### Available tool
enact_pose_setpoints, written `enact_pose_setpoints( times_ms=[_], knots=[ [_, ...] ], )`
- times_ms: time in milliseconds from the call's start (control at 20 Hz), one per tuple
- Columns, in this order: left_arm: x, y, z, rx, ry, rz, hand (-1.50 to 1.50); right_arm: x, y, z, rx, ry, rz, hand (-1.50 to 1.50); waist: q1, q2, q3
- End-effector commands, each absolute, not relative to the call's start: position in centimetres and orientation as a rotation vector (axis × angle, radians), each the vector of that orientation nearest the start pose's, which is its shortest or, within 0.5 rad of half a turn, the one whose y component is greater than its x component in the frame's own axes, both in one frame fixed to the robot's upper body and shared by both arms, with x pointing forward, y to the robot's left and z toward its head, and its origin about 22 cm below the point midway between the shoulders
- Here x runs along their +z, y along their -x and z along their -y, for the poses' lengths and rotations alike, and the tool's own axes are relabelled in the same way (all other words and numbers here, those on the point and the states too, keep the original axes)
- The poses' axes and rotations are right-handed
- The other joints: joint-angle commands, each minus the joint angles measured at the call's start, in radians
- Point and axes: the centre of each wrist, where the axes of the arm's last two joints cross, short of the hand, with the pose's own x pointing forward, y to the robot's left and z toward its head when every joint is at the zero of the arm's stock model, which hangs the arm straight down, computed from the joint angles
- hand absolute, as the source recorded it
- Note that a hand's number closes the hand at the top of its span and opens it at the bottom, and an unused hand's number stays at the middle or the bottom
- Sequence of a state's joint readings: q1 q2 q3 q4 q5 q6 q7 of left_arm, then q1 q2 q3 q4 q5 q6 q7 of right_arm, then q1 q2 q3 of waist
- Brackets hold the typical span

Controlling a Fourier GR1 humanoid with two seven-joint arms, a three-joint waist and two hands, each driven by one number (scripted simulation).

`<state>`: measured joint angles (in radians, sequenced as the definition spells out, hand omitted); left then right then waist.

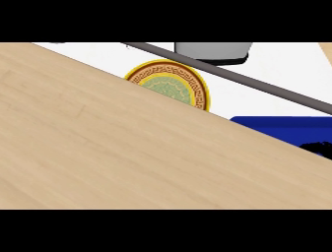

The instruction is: Pick the lemon from the tray and place it in the plate

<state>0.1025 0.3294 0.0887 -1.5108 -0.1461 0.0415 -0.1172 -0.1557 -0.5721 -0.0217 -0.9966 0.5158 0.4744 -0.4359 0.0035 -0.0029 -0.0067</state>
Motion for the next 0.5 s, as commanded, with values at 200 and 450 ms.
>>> enact_pose_setpoints(
  times_ms=[200, 450],
  knots=[
    [-0.4, -22.3, -31.9, -0.354, -0.422, 1.561, 0.0, 5.8, -35.5, 38.0, 1.251, 0.454, 1.201, 1.5, 0.096, 0.026, 0.01],
    [-0.1, -23.9, -30.4, -0.399, -0.363, 1.587, 0.0, 9.4, -39.2, 36.0, 1.369, 0.616, 1.21, 1.5, 0.142, 0.045, 0.012]
  ],
)
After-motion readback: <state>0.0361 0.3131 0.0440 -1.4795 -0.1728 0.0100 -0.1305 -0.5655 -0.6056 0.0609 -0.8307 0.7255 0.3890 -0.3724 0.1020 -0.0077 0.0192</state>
